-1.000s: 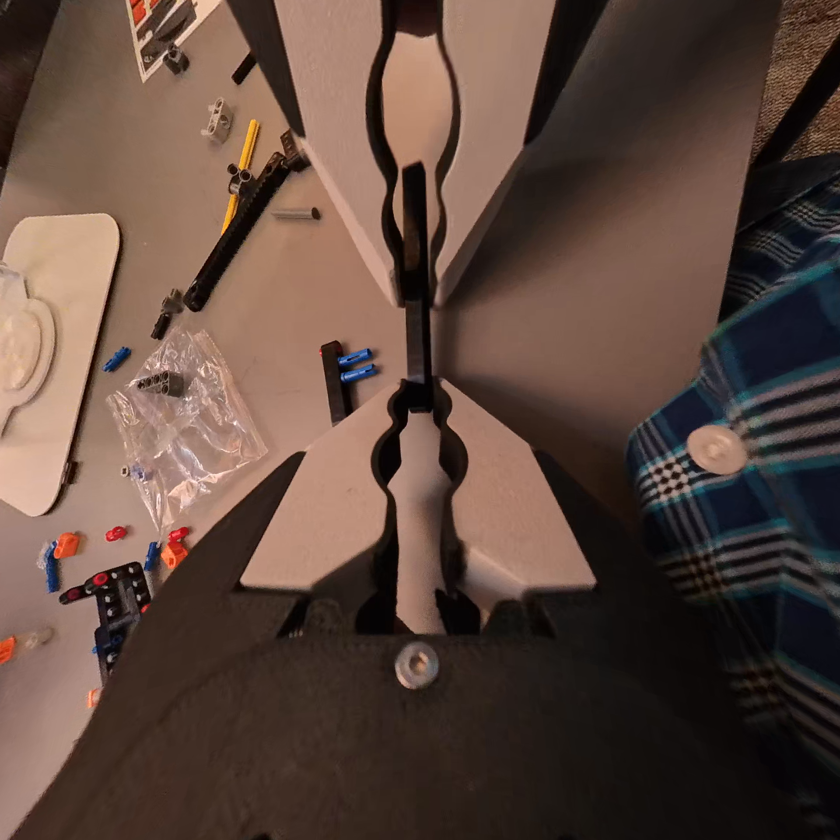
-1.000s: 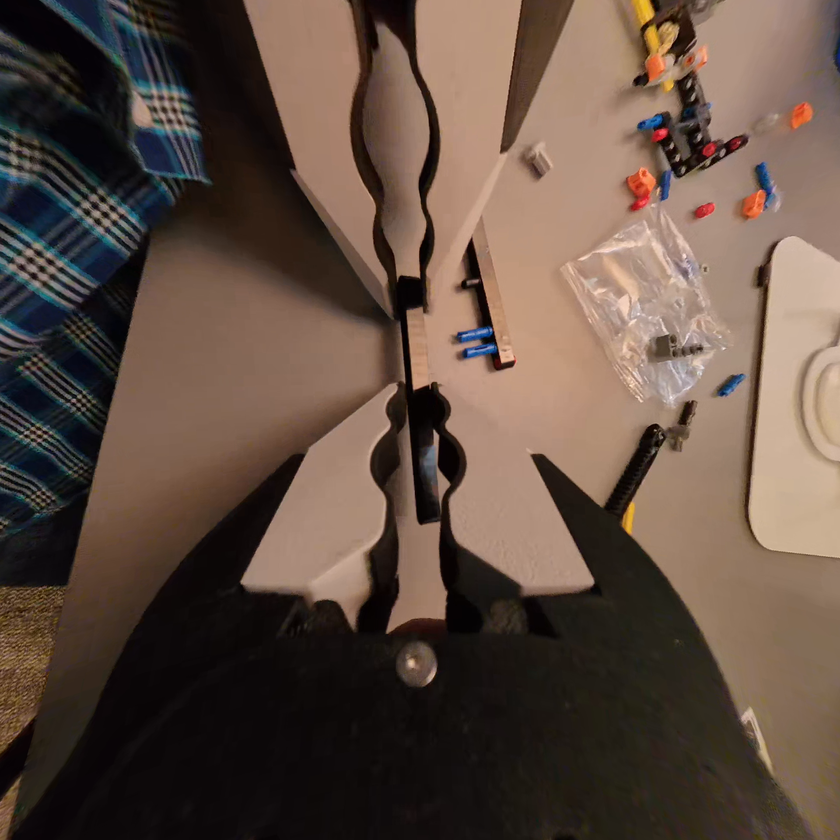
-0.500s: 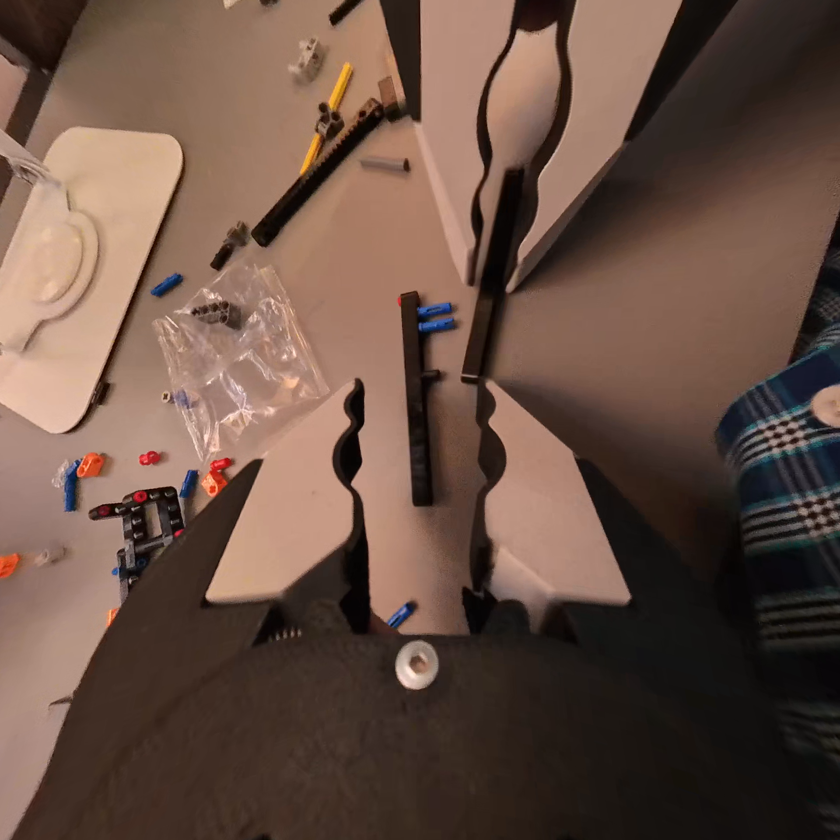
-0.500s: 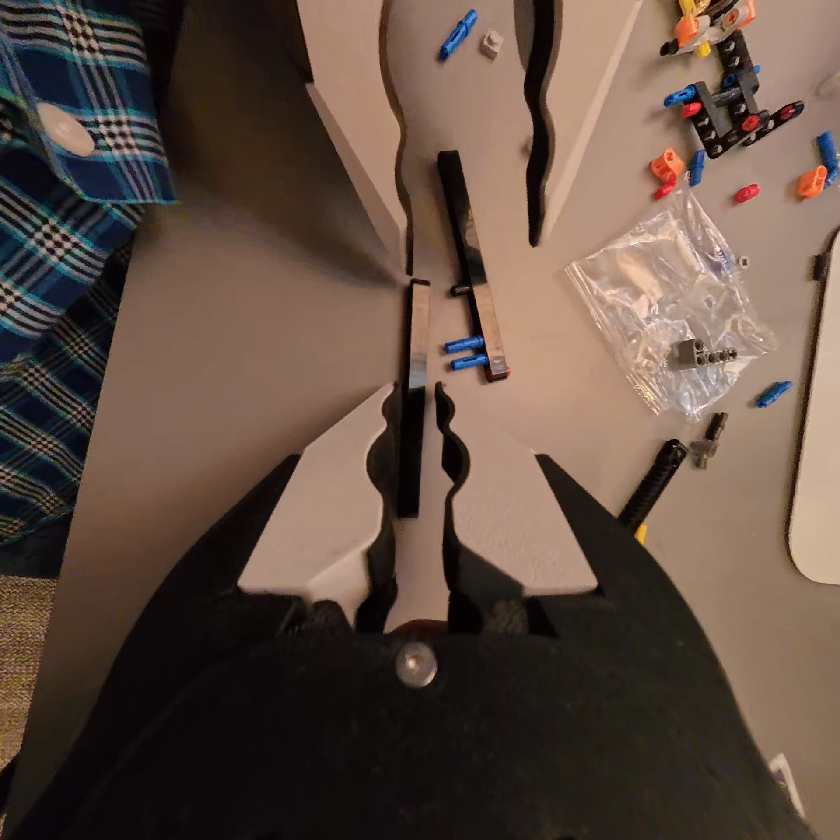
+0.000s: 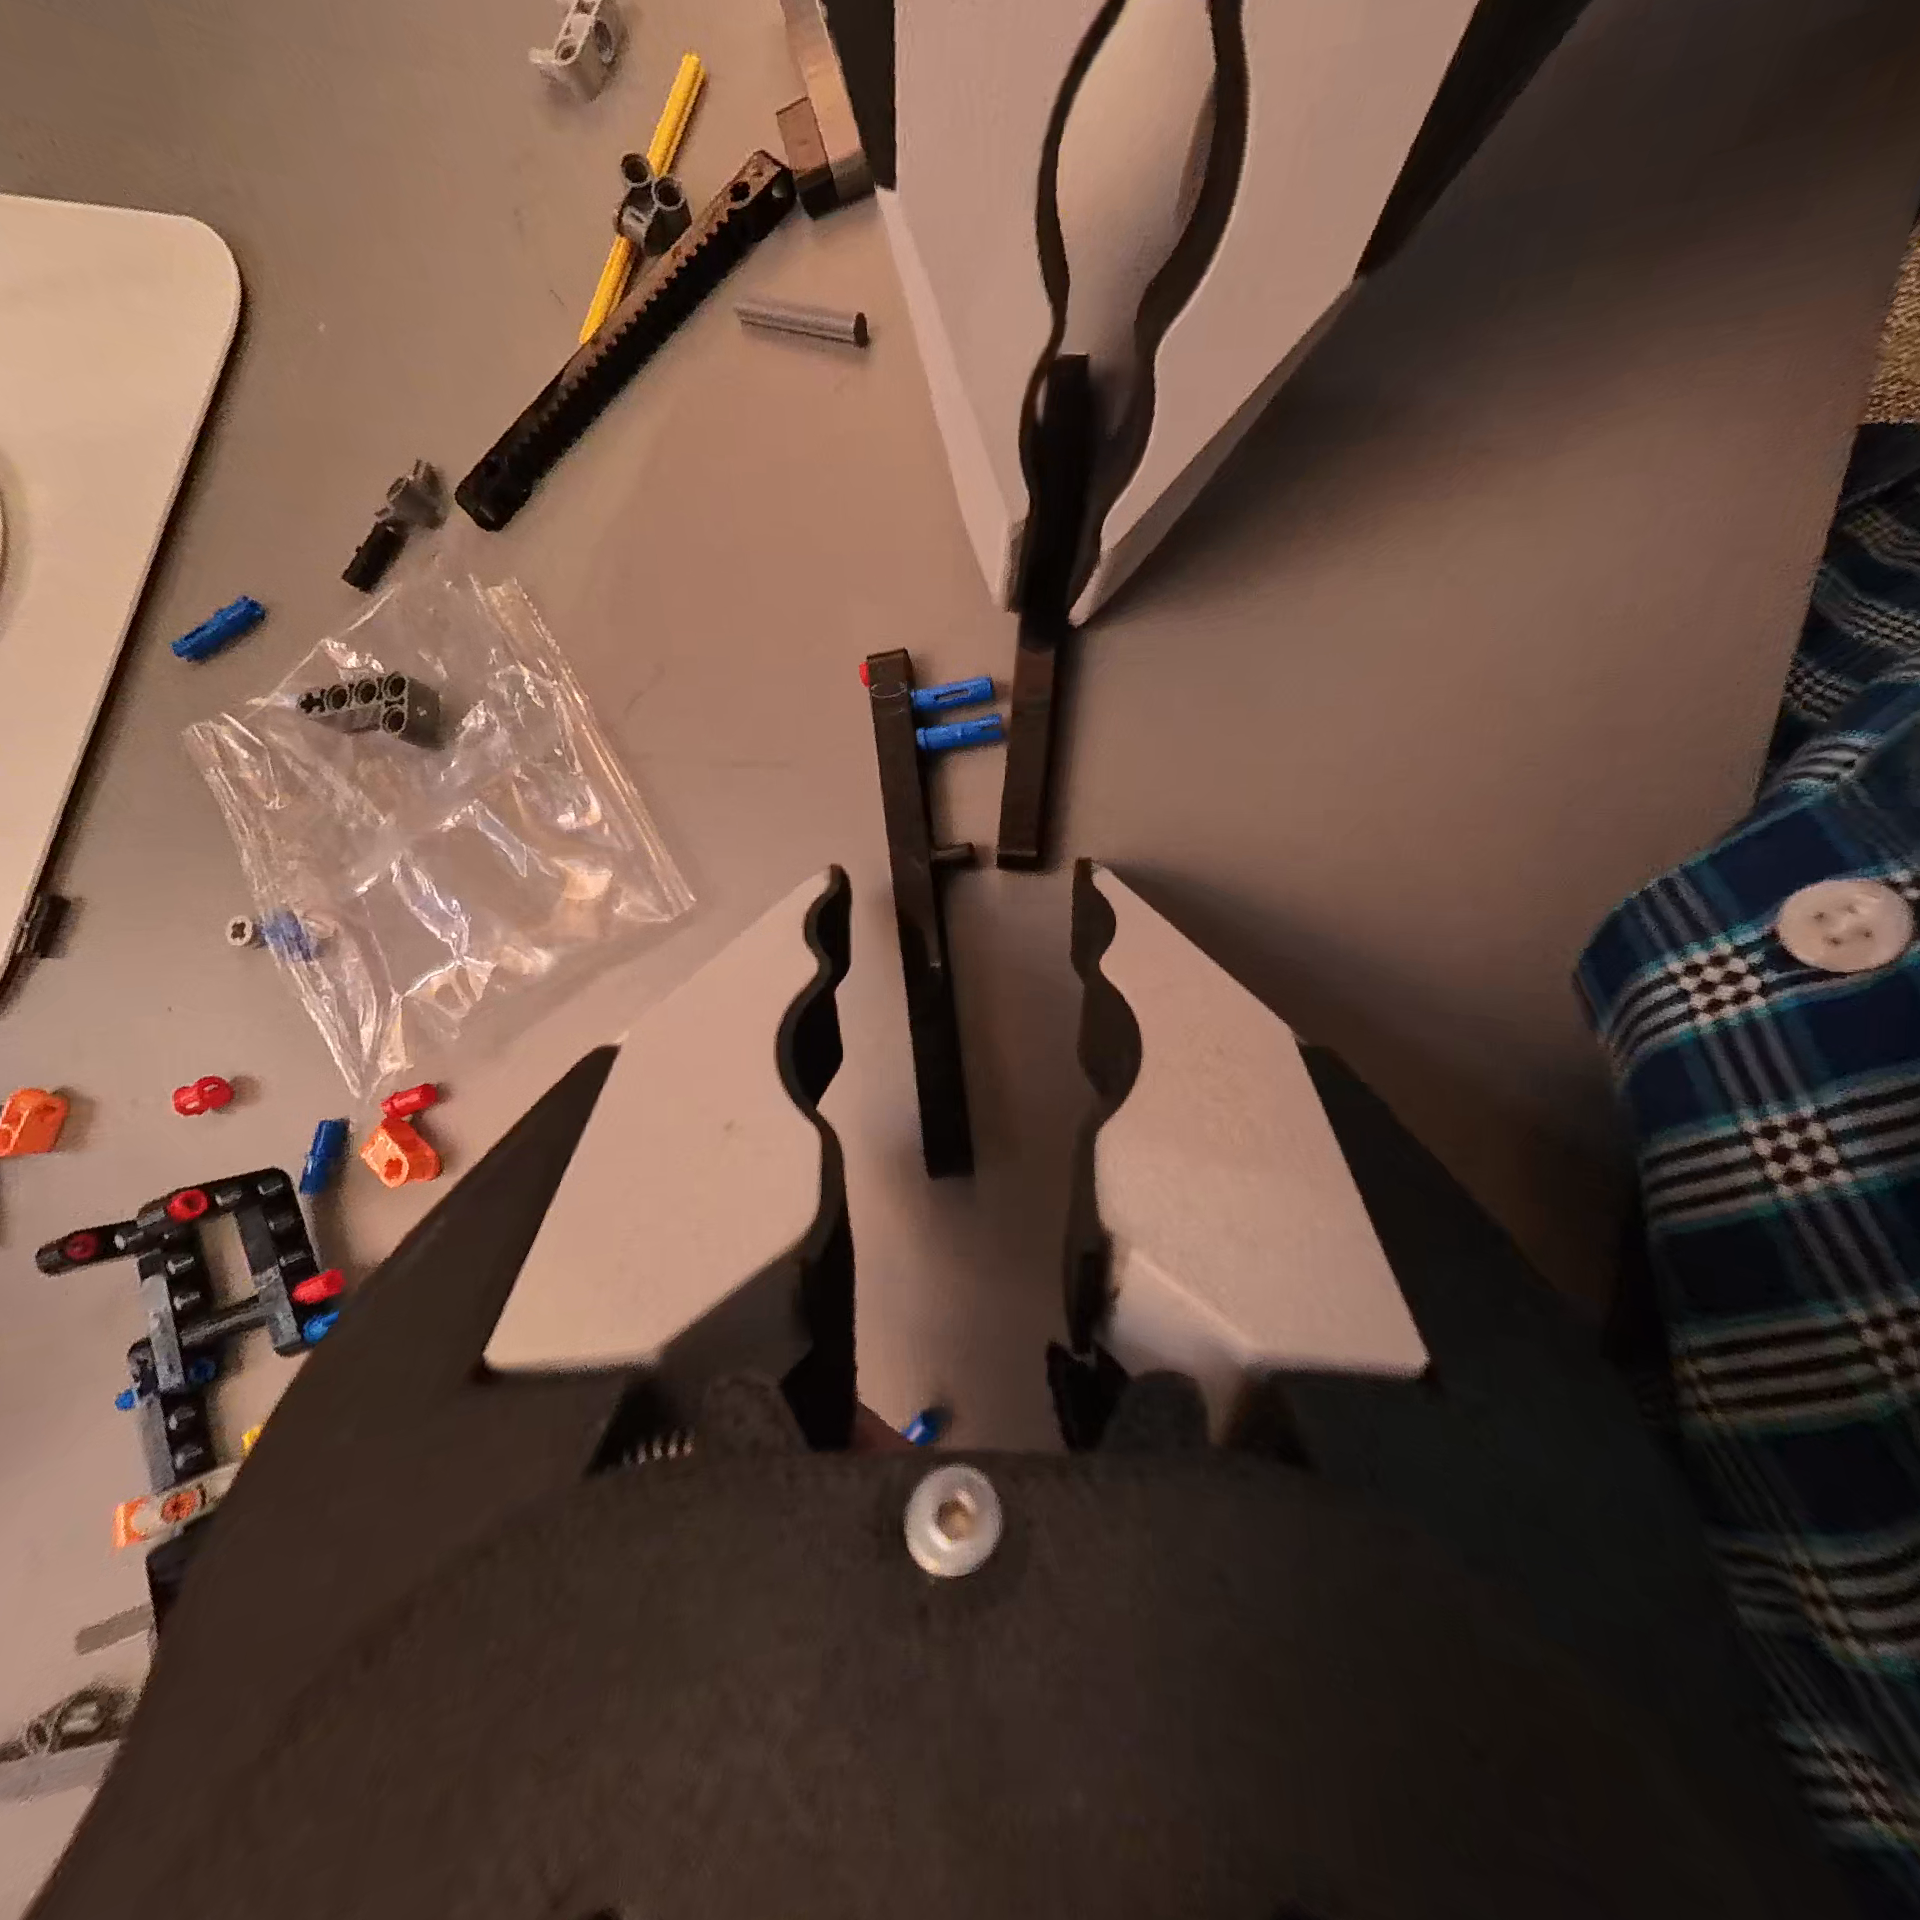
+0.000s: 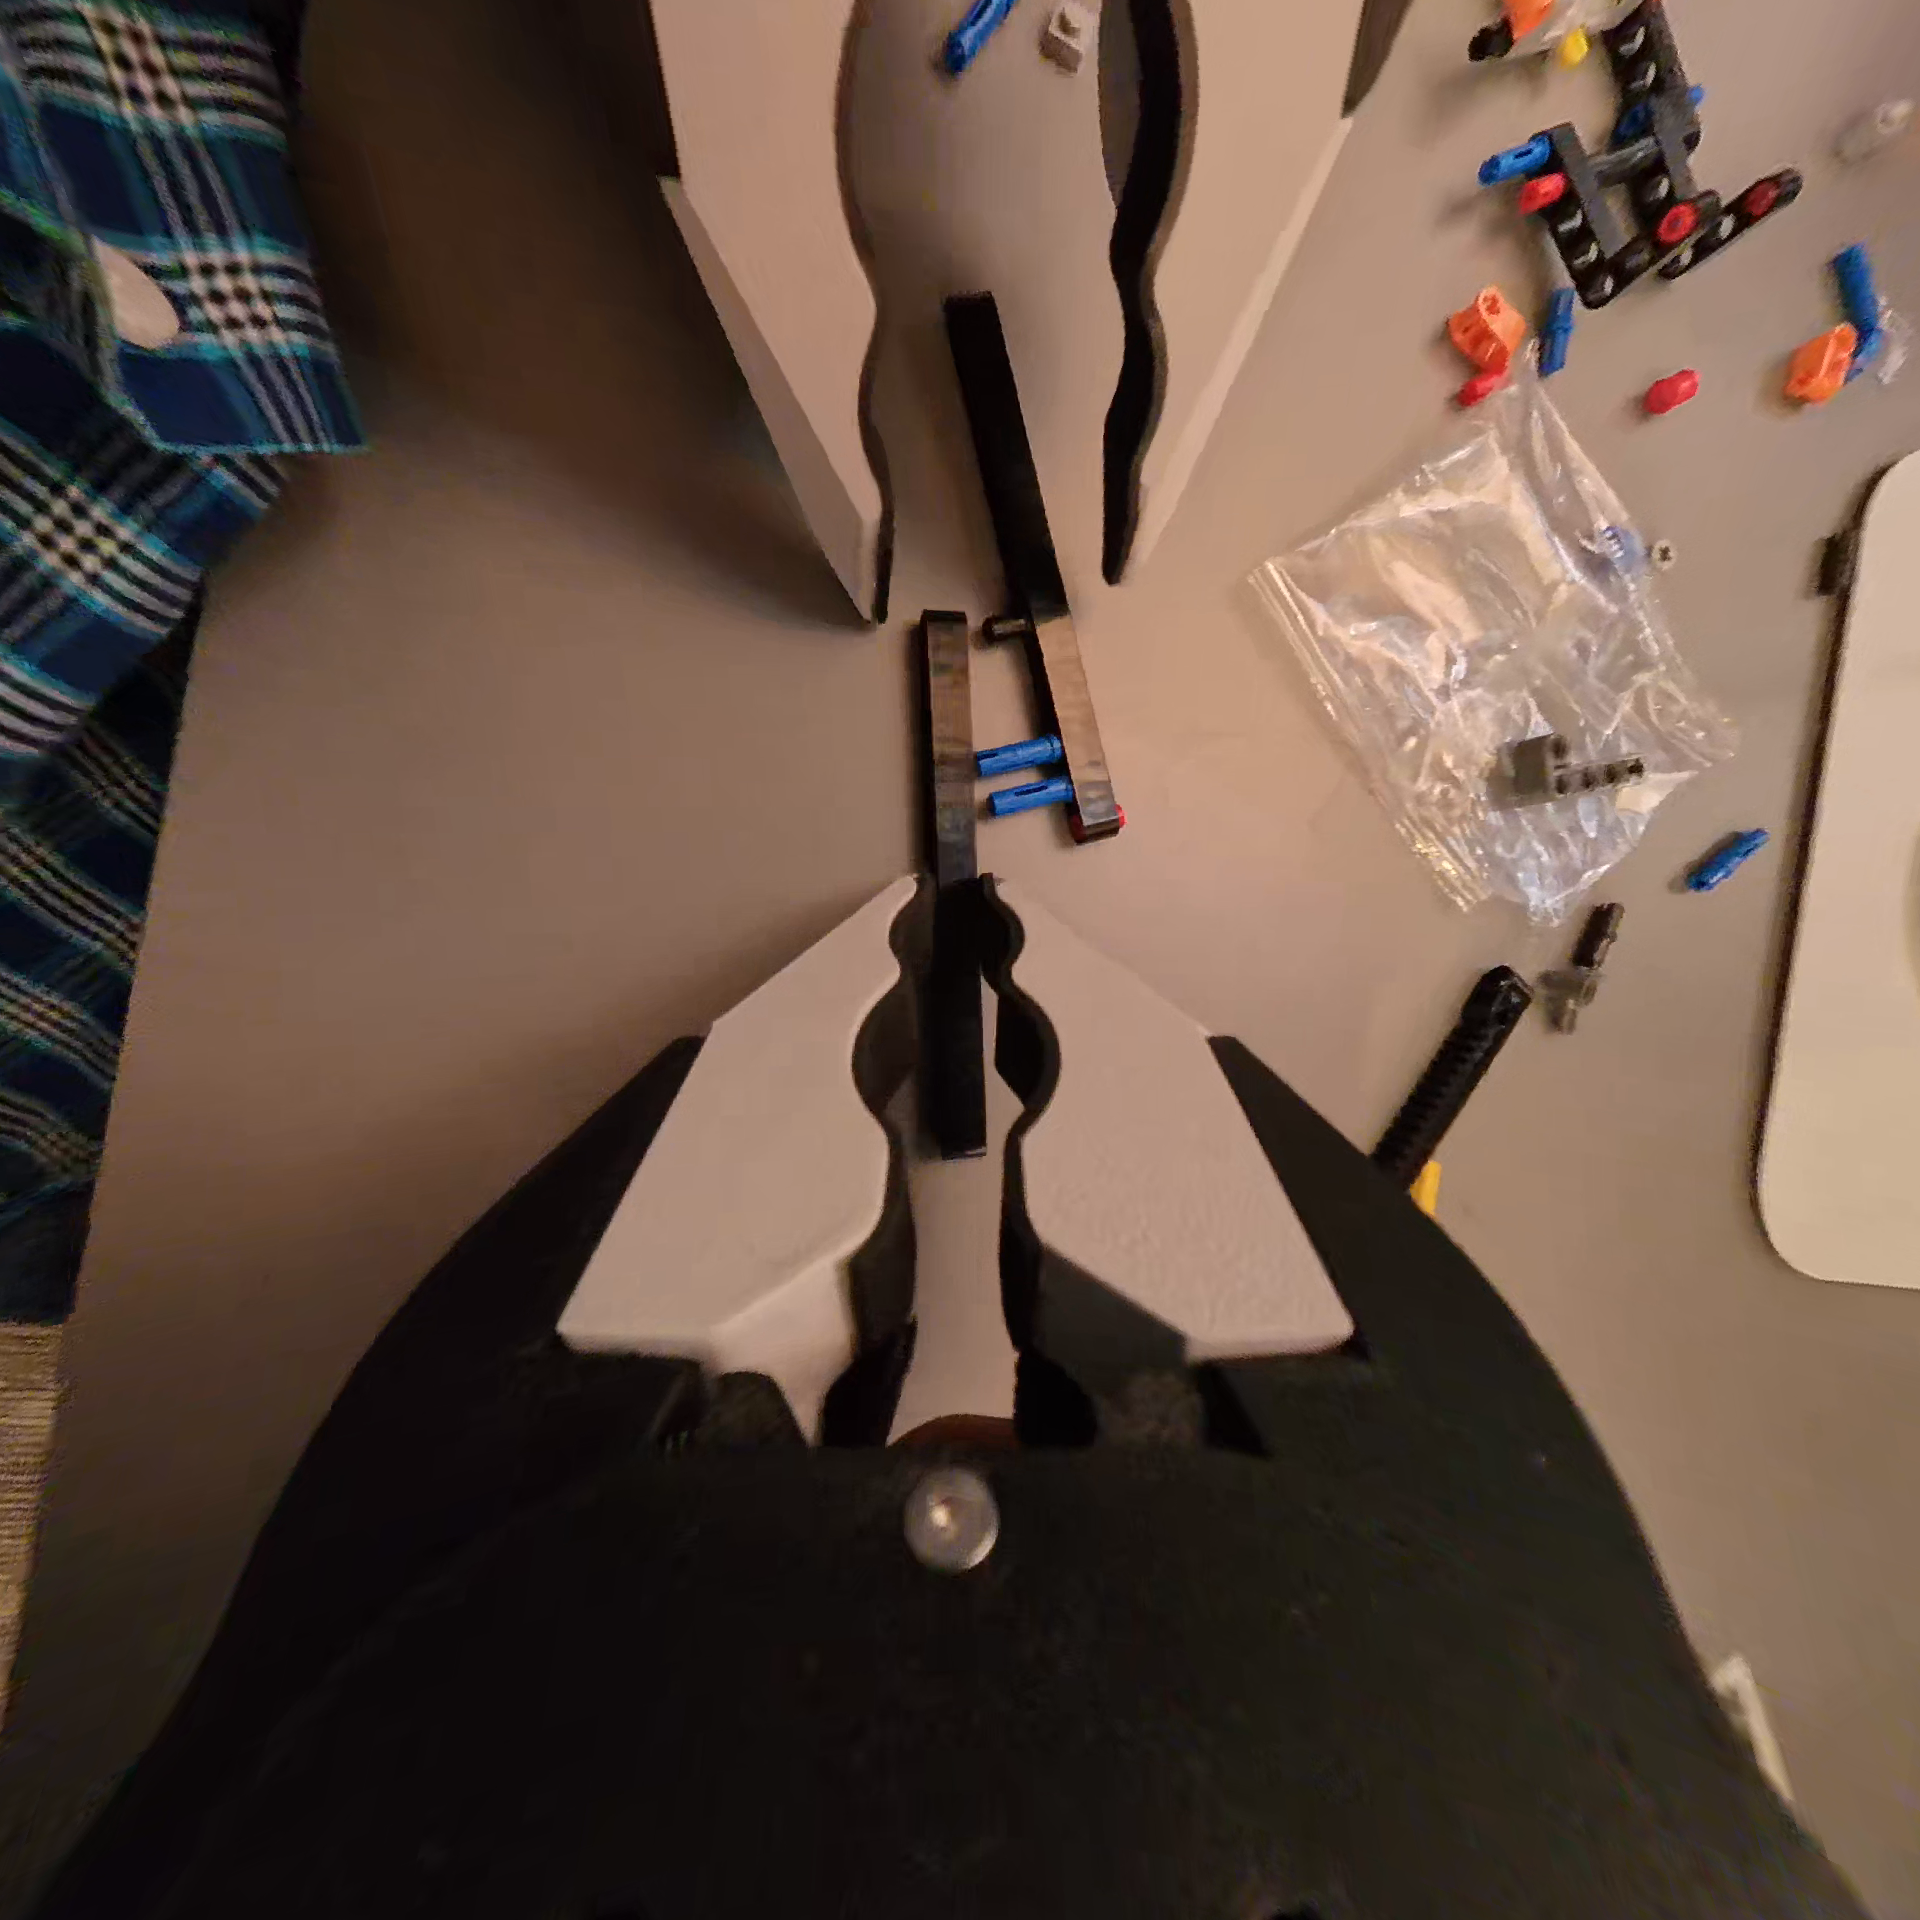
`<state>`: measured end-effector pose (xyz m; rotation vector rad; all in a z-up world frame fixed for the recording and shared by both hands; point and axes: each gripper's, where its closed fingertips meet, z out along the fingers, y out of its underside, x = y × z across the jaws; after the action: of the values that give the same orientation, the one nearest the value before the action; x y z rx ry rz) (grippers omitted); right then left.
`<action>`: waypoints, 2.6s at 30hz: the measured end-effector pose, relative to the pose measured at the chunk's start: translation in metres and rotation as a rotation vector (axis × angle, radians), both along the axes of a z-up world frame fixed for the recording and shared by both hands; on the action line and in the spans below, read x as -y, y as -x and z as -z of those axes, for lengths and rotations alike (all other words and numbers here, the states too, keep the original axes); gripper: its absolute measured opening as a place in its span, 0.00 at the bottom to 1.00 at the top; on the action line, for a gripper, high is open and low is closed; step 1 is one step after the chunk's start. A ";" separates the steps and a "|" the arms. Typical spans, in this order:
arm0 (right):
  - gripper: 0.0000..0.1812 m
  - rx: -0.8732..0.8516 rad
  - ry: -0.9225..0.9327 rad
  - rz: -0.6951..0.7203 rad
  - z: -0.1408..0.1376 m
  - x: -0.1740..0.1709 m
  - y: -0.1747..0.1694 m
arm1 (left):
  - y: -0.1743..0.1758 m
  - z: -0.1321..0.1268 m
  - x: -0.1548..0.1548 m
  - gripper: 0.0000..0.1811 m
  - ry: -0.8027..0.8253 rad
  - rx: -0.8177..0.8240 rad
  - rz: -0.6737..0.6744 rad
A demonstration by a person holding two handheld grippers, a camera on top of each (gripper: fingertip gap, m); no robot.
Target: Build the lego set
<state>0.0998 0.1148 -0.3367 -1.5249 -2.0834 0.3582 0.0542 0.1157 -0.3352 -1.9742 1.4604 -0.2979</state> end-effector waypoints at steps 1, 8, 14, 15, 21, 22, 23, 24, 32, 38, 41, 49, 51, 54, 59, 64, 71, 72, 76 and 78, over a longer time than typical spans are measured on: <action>0.03 0.000 -0.014 -0.009 0.000 0.000 0.000 | -0.001 0.000 0.000 0.22 0.001 0.002 0.003; 0.02 -0.016 -0.184 -0.095 0.000 -0.006 0.004 | -0.006 0.000 -0.001 0.19 -0.011 0.026 0.001; 0.02 -0.029 -0.193 -0.090 0.000 -0.008 0.005 | -0.006 0.000 -0.001 0.18 -0.013 0.041 0.002; 0.02 -0.025 -0.176 -0.084 0.000 -0.009 0.005 | -0.006 0.000 -0.002 0.18 -0.010 0.043 0.003; 0.02 0.003 -0.073 -0.070 0.001 -0.013 0.000 | -0.007 0.000 -0.004 0.17 -0.008 0.042 0.012; 0.02 0.004 -0.069 -0.074 0.001 -0.013 0.000 | -0.007 0.000 -0.005 0.16 -0.008 0.043 0.013; 0.03 0.004 -0.064 -0.079 0.001 -0.013 0.001 | -0.008 0.000 -0.005 0.16 -0.008 0.044 0.014; 0.03 0.004 -0.058 -0.083 0.001 -0.013 0.001 | -0.008 0.000 -0.005 0.15 -0.007 0.044 0.016; 0.03 0.027 -0.036 -0.087 0.001 -0.014 -0.001 | -0.009 0.000 -0.006 0.12 -0.010 0.052 0.021; 0.03 0.030 -0.040 -0.092 0.001 -0.014 0.000 | -0.009 0.000 -0.006 0.12 -0.025 0.048 0.030; 0.03 0.034 -0.041 -0.099 0.001 -0.014 0.000 | -0.009 0.000 -0.006 0.12 -0.032 0.040 0.042; 0.03 0.043 -0.037 -0.103 0.002 -0.016 0.001 | -0.009 -0.001 -0.004 0.20 -0.026 0.023 0.064; 0.03 0.043 -0.034 -0.103 0.002 -0.015 0.001 | -0.008 -0.001 -0.005 0.23 -0.007 0.023 0.057; 0.03 0.043 -0.029 -0.102 0.002 -0.015 0.001 | -0.010 -0.002 -0.006 0.26 0.022 0.033 0.049; 0.03 0.050 -0.016 -0.102 0.002 -0.014 0.000 | -0.018 0.000 -0.010 0.27 0.056 0.033 0.055; 0.03 0.059 -0.011 -0.098 0.001 -0.015 -0.002 | -0.024 0.002 -0.011 0.24 0.068 0.038 0.066; 0.03 0.060 0.000 -0.102 0.000 -0.015 -0.003 | -0.024 0.002 -0.014 0.18 0.047 0.037 0.073; 0.03 0.060 -0.001 -0.104 0.000 -0.015 -0.003 | -0.024 0.002 -0.014 0.18 0.043 0.039 0.074; 0.02 0.063 -0.005 -0.109 0.000 -0.014 -0.003 | -0.024 0.002 -0.014 0.17 0.022 0.036 0.081; 0.02 0.066 -0.004 -0.111 0.000 -0.013 -0.004 | -0.024 0.002 -0.014 0.17 0.010 0.036 0.083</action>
<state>0.1036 0.1277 -0.3363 -1.4408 -2.2244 0.3485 0.0780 0.1296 -0.3367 -1.9095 1.5228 -0.3753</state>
